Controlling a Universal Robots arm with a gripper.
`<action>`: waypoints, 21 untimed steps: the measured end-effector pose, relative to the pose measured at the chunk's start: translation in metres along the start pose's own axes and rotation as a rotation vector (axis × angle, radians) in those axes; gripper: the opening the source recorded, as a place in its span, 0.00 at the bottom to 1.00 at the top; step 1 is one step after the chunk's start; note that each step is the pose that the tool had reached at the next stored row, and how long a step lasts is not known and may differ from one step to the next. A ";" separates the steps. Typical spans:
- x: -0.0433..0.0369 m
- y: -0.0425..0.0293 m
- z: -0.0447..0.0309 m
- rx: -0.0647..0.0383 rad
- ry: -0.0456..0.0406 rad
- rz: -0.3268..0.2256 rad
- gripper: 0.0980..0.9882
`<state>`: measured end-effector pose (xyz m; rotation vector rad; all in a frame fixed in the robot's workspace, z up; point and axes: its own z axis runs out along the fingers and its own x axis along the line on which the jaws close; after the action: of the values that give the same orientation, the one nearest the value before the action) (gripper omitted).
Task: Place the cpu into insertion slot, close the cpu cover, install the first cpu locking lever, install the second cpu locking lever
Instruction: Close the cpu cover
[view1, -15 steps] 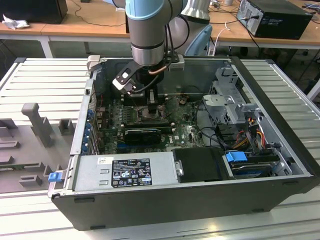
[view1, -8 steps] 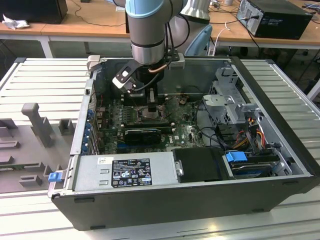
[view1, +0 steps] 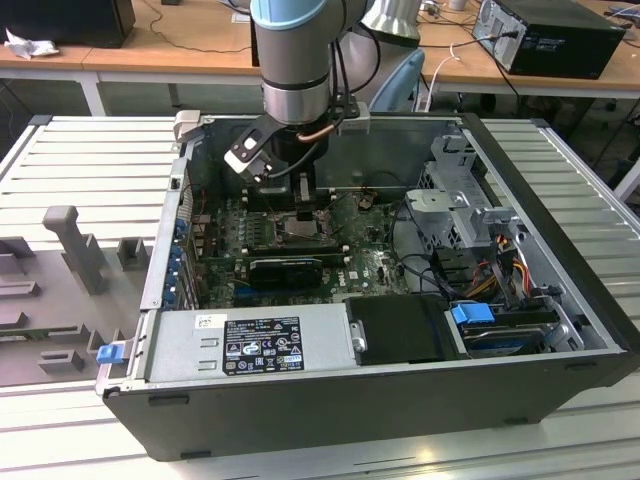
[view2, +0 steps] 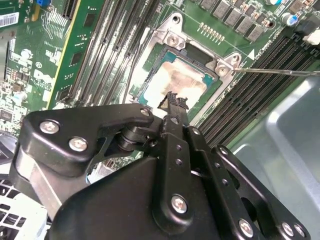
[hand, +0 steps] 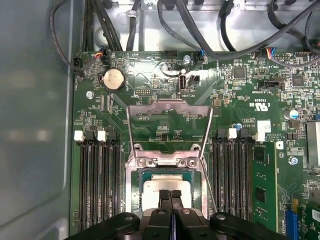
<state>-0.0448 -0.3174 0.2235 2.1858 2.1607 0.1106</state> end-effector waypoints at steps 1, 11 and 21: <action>-0.0003 0.0017 0.0003 0.003 0.0034 0.000 0.01; -0.0007 0.0115 -0.0065 0.047 0.0153 0.002 0.01; -0.0001 0.0188 -0.0193 0.047 0.0151 0.002 0.01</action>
<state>-0.0280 -0.3177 0.2446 2.2190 2.1914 0.0774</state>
